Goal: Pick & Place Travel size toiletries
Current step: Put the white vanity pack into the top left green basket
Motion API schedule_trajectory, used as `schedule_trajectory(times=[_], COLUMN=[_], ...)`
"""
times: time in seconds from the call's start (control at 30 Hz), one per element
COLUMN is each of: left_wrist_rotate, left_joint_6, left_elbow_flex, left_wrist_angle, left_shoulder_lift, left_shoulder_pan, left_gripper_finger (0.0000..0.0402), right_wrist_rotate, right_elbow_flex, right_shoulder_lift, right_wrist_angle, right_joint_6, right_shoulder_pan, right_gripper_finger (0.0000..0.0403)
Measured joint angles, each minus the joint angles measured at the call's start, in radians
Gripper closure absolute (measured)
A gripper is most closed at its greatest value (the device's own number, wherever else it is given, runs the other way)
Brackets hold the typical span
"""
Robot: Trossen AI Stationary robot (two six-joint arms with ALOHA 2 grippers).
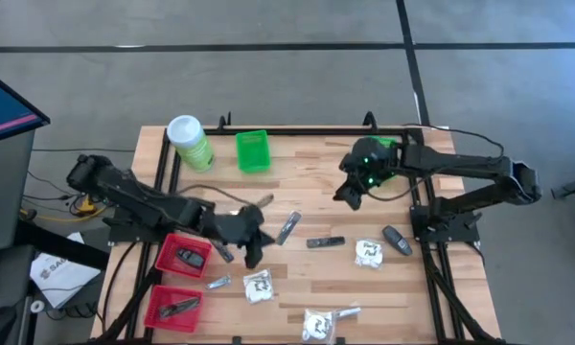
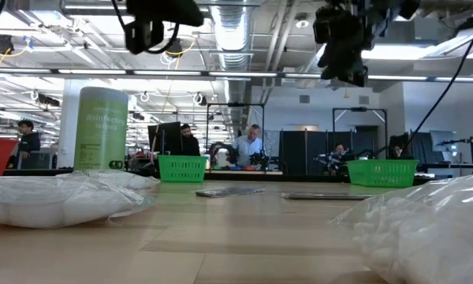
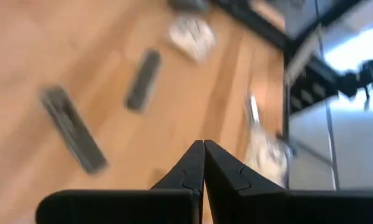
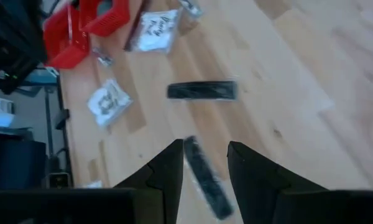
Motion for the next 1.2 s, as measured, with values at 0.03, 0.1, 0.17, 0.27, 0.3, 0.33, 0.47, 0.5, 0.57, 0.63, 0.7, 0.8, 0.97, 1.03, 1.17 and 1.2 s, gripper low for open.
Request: schedule_trajectory(times=[0.03,0.1,0.17,0.27,0.3,0.33,0.47,0.5,0.57,0.63,0.7,0.8,0.97,1.03,1.17,1.2], left_wrist_rotate=[0.019,0.049,0.062,0.068,0.084,0.107,0.169,0.174,0.177,0.177,0.176,0.174,0.142,0.126,0.114,0.116], left_joint_6=[-0.023,-0.067,-0.109,-0.181,-0.207,-0.231,-0.306,-0.317,-0.343,-0.363,-0.375,-0.388,-0.394,-0.396,-0.394,-0.390], left_elbow_flex=[0.000,0.000,0.000,0.000,0.000,0.000,0.000,0.000,0.000,0.000,0.000,0.000,-0.001,-0.001,-0.001,-0.001], left_wrist_angle=[-0.012,-0.048,-0.082,-0.144,-0.158,-0.169,-0.178,-0.176,-0.177,-0.176,-0.175,-0.170,-0.155,-0.144,-0.137,-0.127], left_shoulder_lift=[0.013,0.035,0.050,0.067,0.073,0.080,0.120,0.133,0.159,0.188,0.219,0.266,0.324,0.336,0.364,0.371], left_shoulder_pan=[-0.016,-0.056,-0.097,-0.158,-0.174,-0.190,-0.258,-0.272,-0.291,-0.303,-0.308,-0.308,-0.308,-0.307,-0.288,-0.280], left_gripper_finger=[0.0401,0.0401,0.0401,0.0401,0.0401,0.0401,0.0401,0.0401,0.0401,0.0401,0.0401,0.0401,0.0401,0.0401,0.0401,0.0401], right_wrist_rotate=[0.012,0.024,0.035,0.035,0.035,0.035,0.035,0.033,0.032,0.026,-0.013,-0.048,-0.046,-0.044,-0.044,-0.044], right_elbow_flex=[0.000,0.000,0.000,0.000,0.000,0.000,0.000,0.000,0.000,0.000,0.000,0.000,0.000,0.000,0.000,0.000], right_shoulder_lift=[0.000,0.000,0.009,0.052,0.071,0.092,0.199,0.227,0.284,0.336,0.386,0.451,0.525,0.552,0.604,0.617], right_wrist_angle=[0.015,0.045,0.084,0.143,0.171,0.203,0.324,0.359,0.419,0.471,0.535,0.614,0.774,0.825,0.853,0.864], right_joint_6=[0.024,0.067,0.107,0.174,0.198,0.223,0.315,0.343,0.407,0.483,0.563,0.666,0.776,0.819,0.905,0.925], right_shoulder_pan=[0.021,0.059,0.093,0.141,0.160,0.180,0.269,0.291,0.330,0.363,0.384,0.404,0.430,0.436,0.451,0.457], right_gripper_finger=[0.0285,0.0285,0.0285,0.0285,0.0285,0.0285,0.0285,0.0285,0.0285,0.0285,0.0285,0.0288,0.0295,0.0295,0.0295,0.0295])
